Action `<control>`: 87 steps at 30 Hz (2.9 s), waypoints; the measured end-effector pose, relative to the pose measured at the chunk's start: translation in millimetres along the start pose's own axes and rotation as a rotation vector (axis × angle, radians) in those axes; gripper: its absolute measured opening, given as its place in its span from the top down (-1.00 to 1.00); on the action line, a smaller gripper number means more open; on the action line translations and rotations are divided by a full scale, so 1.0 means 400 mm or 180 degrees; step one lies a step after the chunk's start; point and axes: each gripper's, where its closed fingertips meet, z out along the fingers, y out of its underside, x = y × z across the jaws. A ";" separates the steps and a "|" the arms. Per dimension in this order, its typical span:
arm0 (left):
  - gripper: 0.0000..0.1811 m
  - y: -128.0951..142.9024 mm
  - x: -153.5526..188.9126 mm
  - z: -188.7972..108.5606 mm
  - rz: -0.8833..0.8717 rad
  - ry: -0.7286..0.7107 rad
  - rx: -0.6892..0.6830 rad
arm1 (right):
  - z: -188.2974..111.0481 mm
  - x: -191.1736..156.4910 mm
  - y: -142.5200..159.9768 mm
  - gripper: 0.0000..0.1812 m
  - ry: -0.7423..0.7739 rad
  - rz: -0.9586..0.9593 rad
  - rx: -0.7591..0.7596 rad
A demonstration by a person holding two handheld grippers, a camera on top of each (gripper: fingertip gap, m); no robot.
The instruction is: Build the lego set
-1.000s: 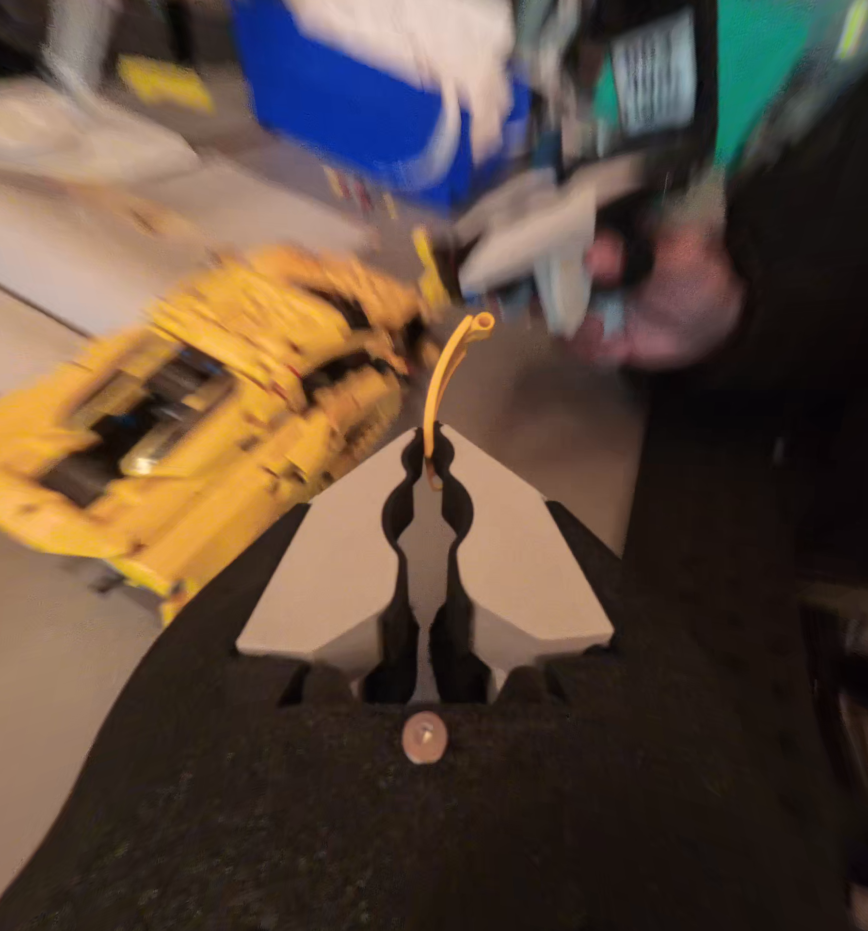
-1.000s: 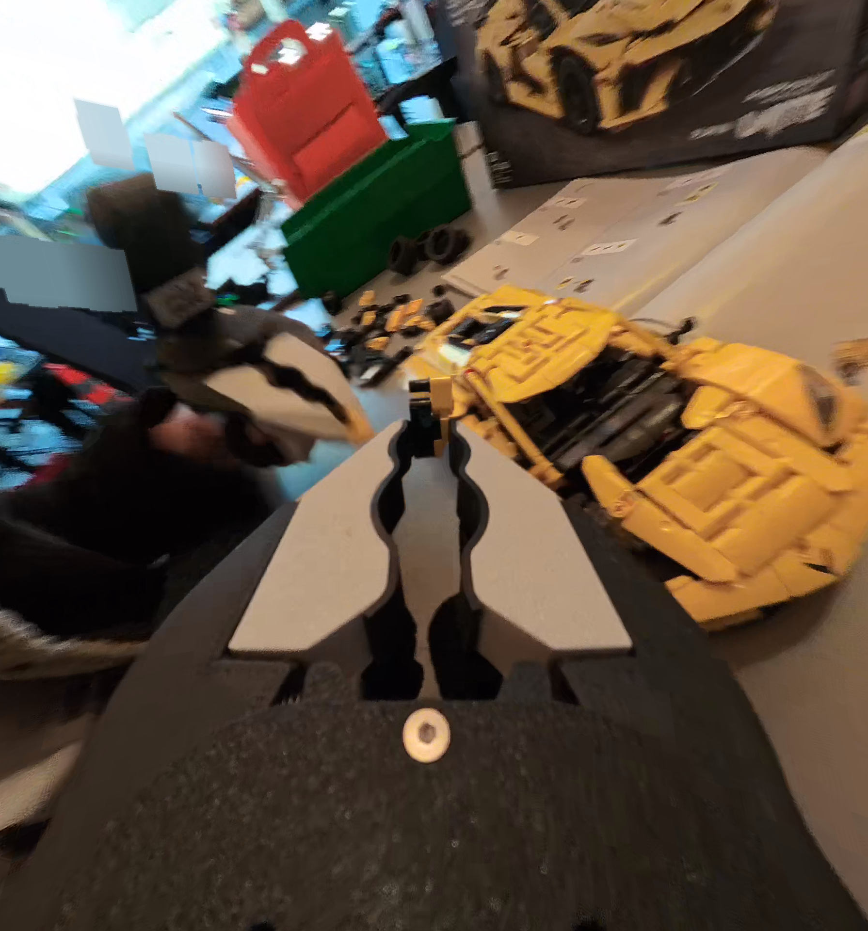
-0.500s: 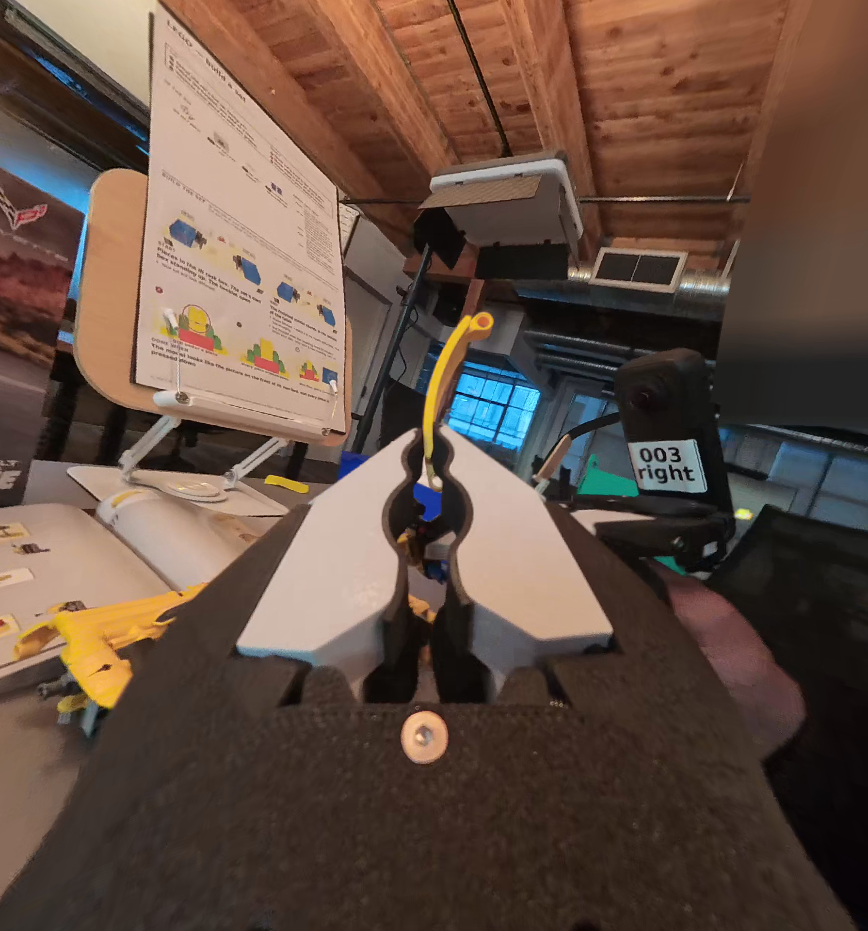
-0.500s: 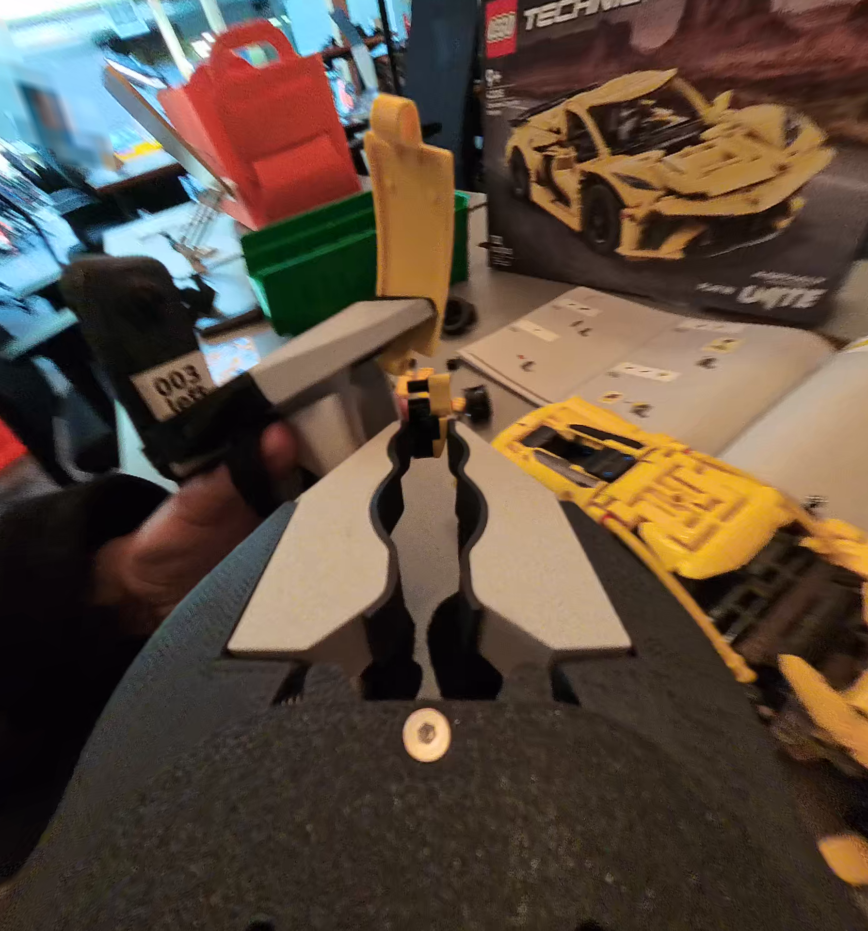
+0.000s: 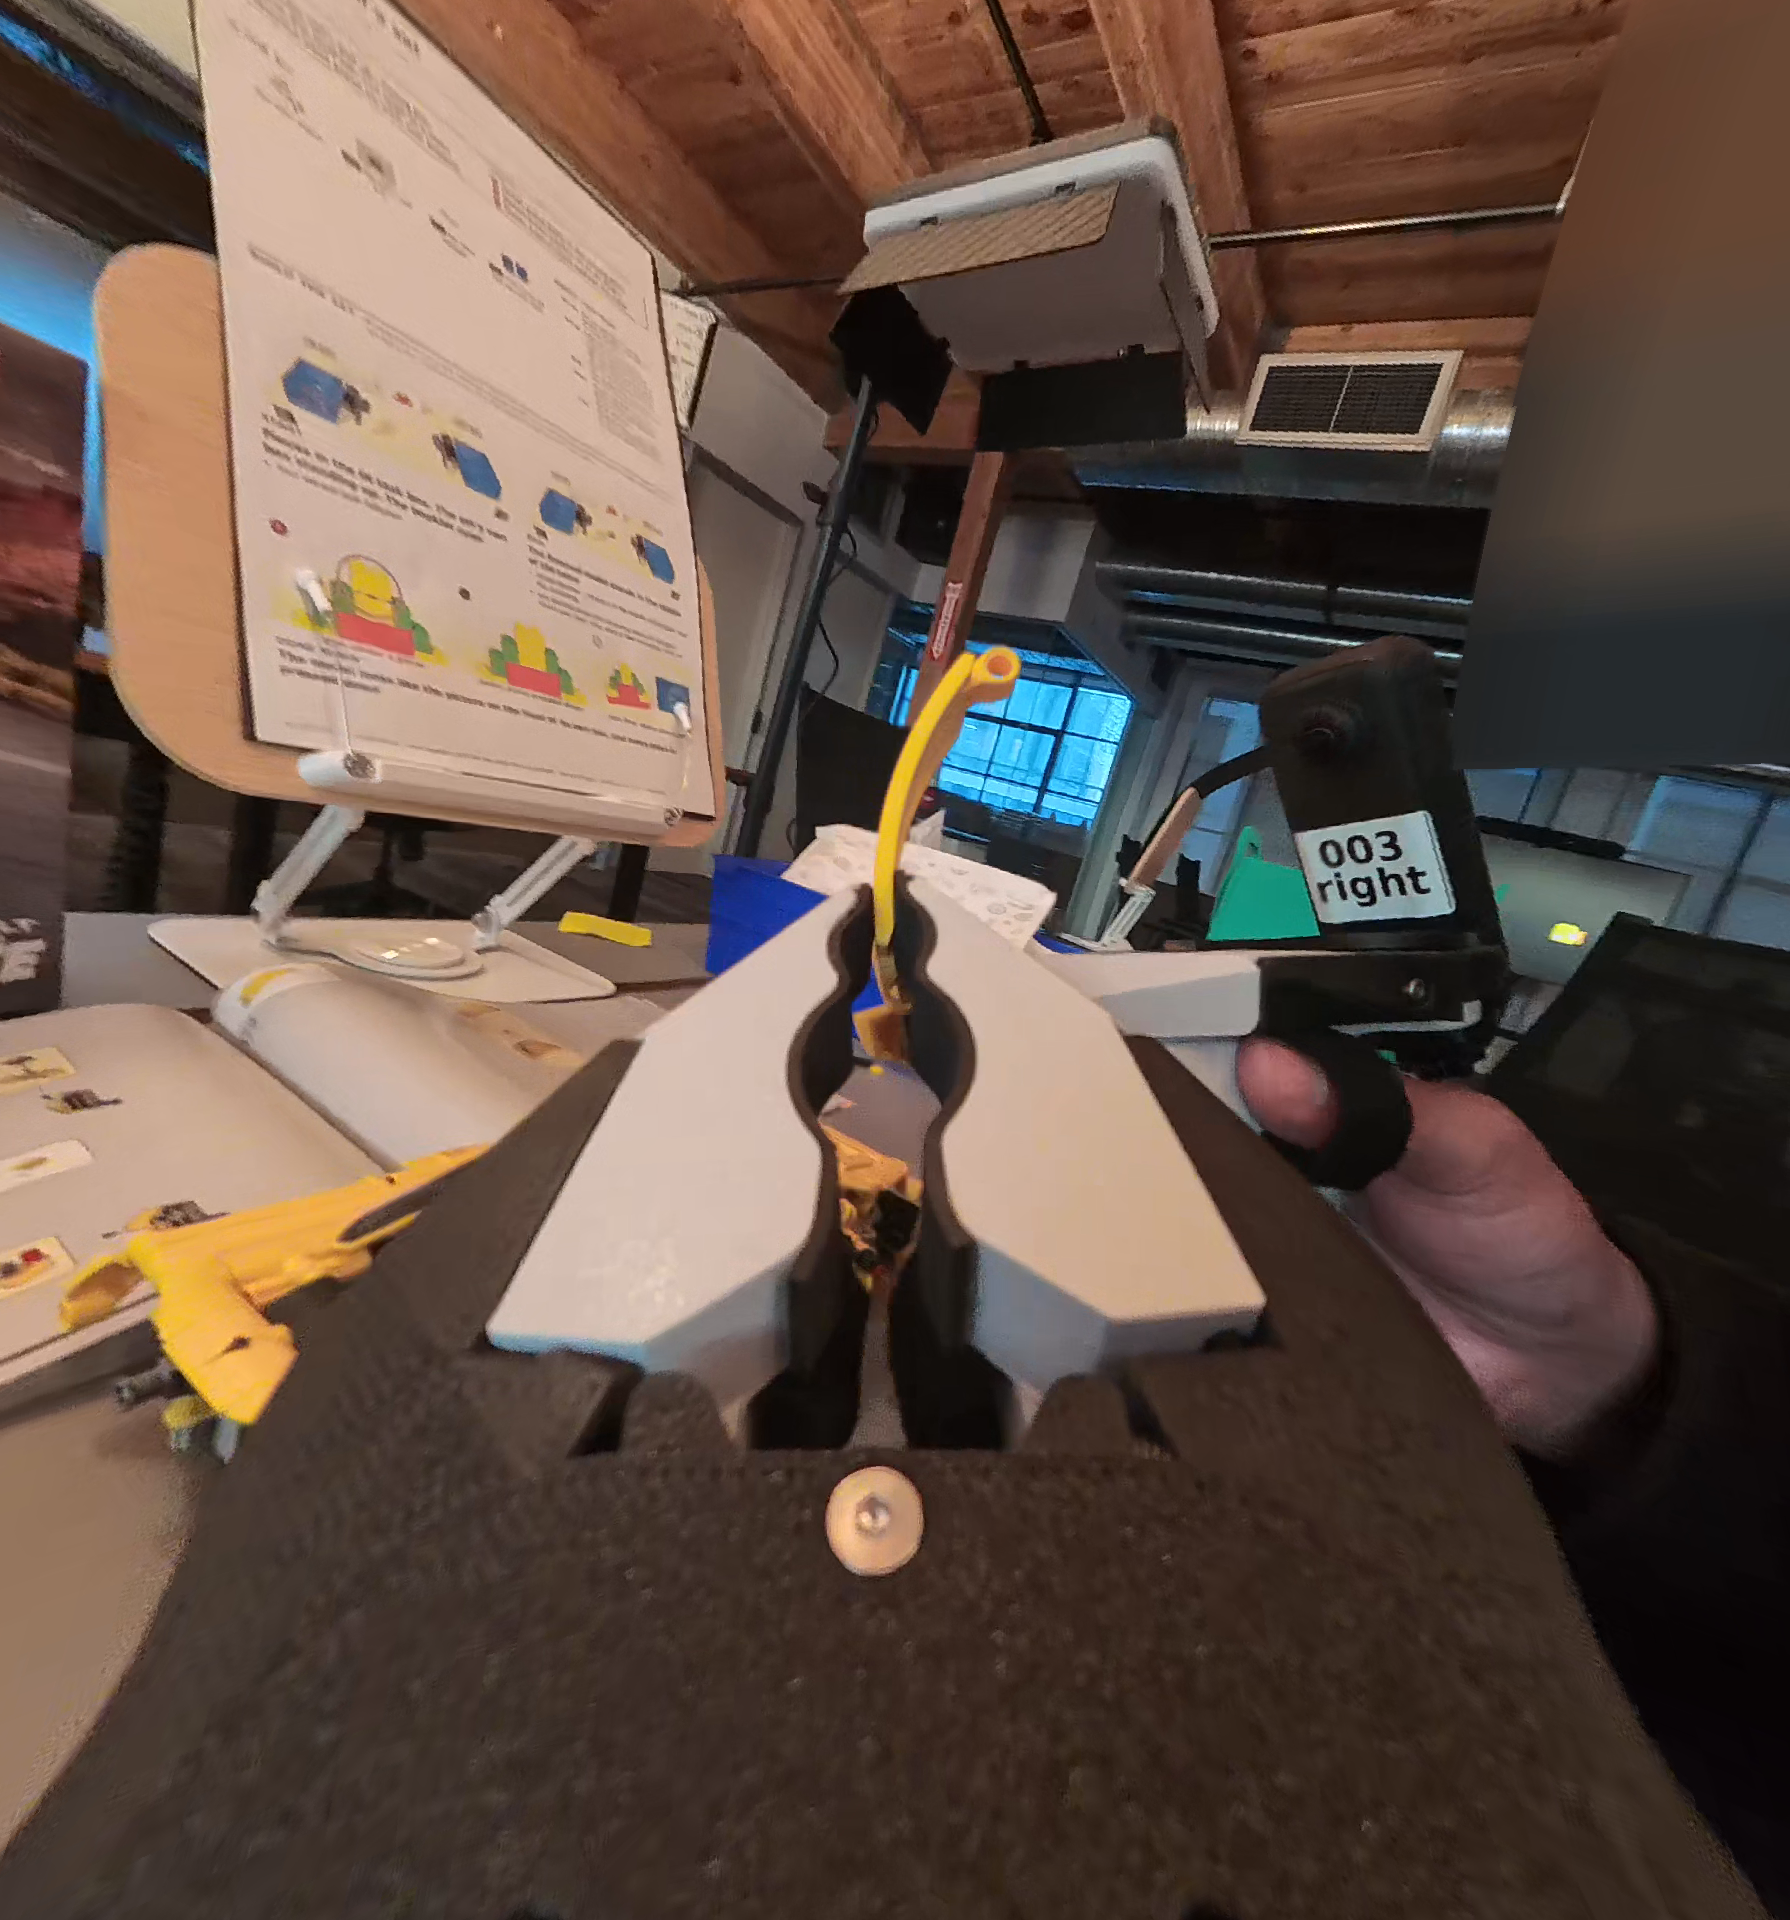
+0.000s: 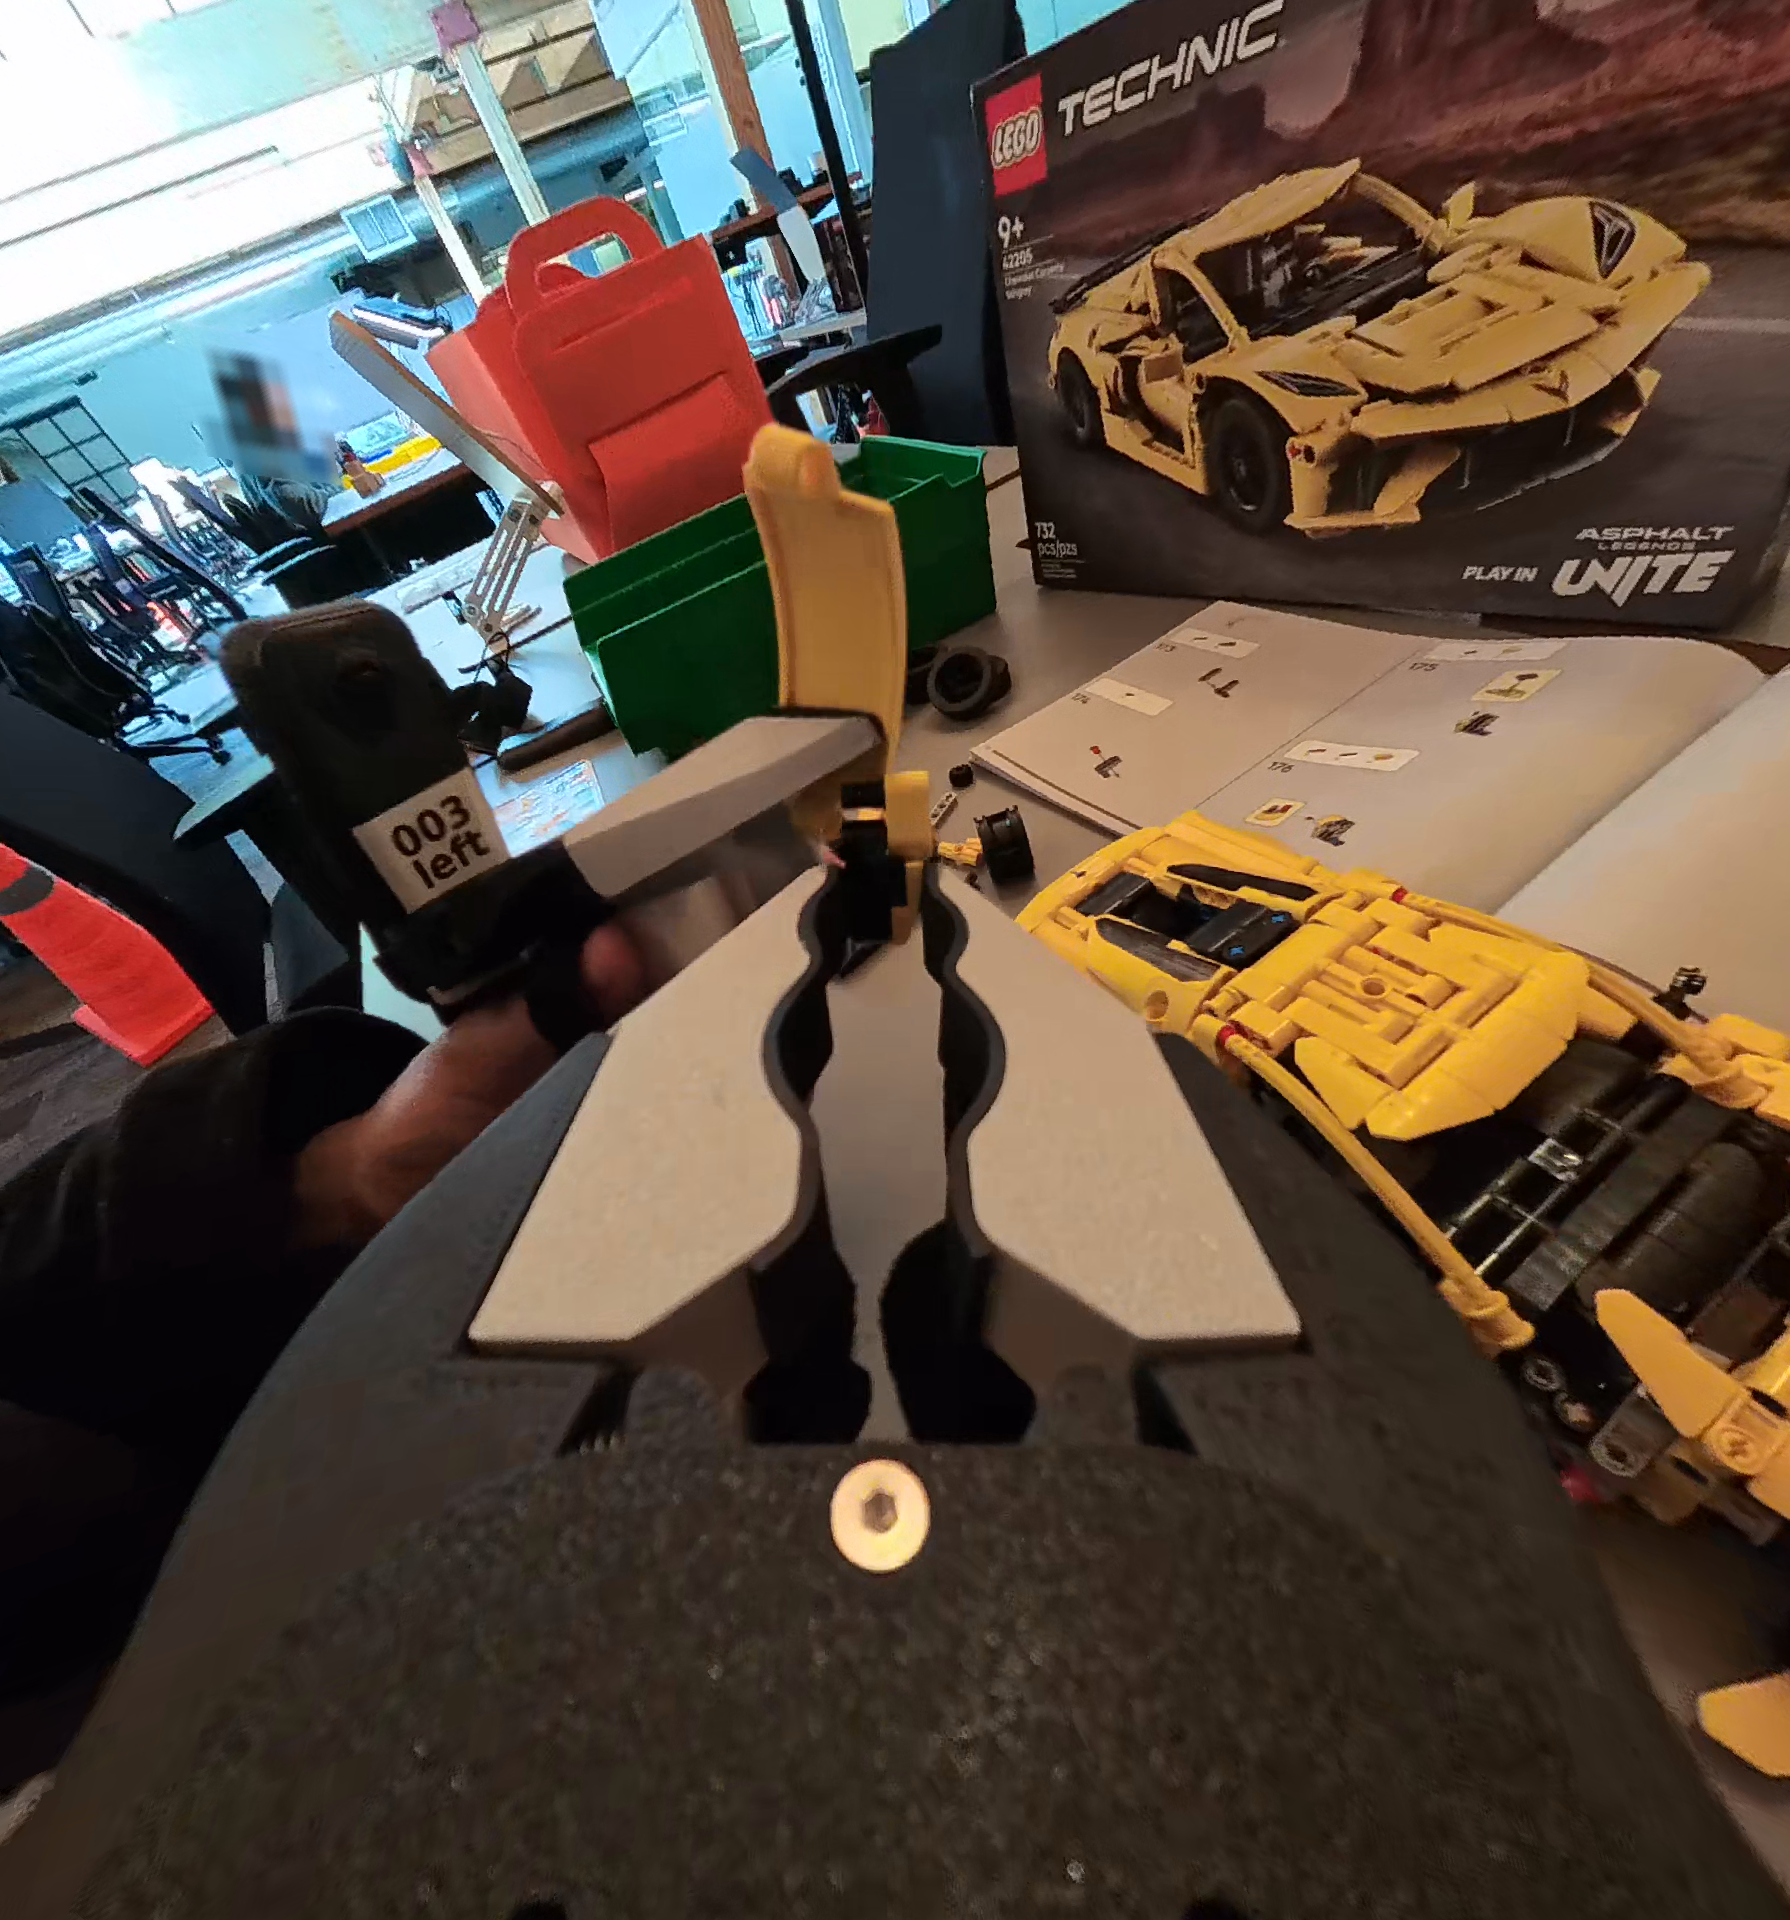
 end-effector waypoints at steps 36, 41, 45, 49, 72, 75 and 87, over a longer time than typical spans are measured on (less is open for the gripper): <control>0.98 0.216 0.016 -0.078 -0.0052 0.0094 -0.1983 | -0.172 0.140 0.374 0.83 -0.0340 -0.1323 -0.2992; 0.98 0.209 0.022 -0.076 0.0084 0.0113 -0.1925 | -0.162 0.118 0.334 0.71 -0.0602 -0.0950 -0.2638; 0.98 0.196 0.031 -0.070 0.0203 0.0160 -0.1824 | -0.125 0.086 0.189 0.67 -0.0717 -0.0818 -0.1572; 0.98 0.181 0.050 -0.064 0.0357 0.0255 -0.1698 | -0.109 0.044 0.086 0.66 -0.0936 -0.0311 -0.0765; 0.77 0.229 0.084 -0.069 -0.0770 0.0629 -0.1992 | -0.102 0.023 0.041 0.93 -0.0327 -0.2003 -0.0416; 0.95 0.230 0.085 -0.070 -0.0847 0.0643 -0.2012 | -0.094 -0.003 0.050 0.93 -0.0405 -0.2139 -0.0395; 0.98 0.238 0.017 -0.085 -0.0981 0.0183 -0.2085 | -0.163 0.159 0.224 0.55 -0.0670 -0.0837 -0.1579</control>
